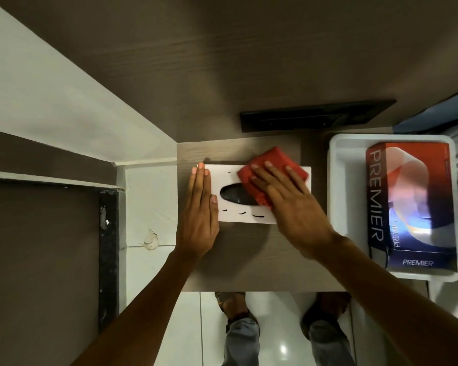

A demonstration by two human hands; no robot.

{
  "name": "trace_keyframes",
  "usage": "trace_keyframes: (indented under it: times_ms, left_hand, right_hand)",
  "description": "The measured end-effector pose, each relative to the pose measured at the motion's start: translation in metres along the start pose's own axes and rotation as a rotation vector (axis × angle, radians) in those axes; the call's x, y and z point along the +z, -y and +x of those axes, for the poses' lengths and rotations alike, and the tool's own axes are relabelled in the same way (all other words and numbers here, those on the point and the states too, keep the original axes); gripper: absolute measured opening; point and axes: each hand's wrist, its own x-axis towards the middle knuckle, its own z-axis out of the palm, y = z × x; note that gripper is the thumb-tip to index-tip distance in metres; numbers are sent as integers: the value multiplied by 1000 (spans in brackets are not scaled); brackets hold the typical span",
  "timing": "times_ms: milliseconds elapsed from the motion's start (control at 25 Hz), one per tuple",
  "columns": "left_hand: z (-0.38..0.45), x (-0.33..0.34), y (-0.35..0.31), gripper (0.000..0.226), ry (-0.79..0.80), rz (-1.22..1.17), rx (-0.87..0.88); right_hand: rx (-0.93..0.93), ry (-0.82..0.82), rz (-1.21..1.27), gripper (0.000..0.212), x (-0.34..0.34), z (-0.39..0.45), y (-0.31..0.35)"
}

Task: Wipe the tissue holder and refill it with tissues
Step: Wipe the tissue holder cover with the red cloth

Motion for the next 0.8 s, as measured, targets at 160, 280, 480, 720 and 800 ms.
trace_keyframes:
  times_ms: [160, 280, 480, 720, 800]
  left_hand:
    - [1, 1, -1, 58, -8, 28, -20]
    - [-1, 3, 1, 56, -29, -55, 43]
    - [-1, 1, 4, 57, -20, -72, 34]
    - [0, 2, 2, 59, 27, 20, -86]
    - [-1, 1, 0, 60, 45, 22, -105]
  right_hand:
    - [175, -95, 121, 70, 0, -6, 5]
    - [61, -62, 160, 72, 1, 34, 28]
    - [-6, 6, 5, 75, 0, 43, 33]
    - [221, -134, 38, 68, 5, -43, 1]
    - [200, -111, 64, 68, 13, -73, 9]
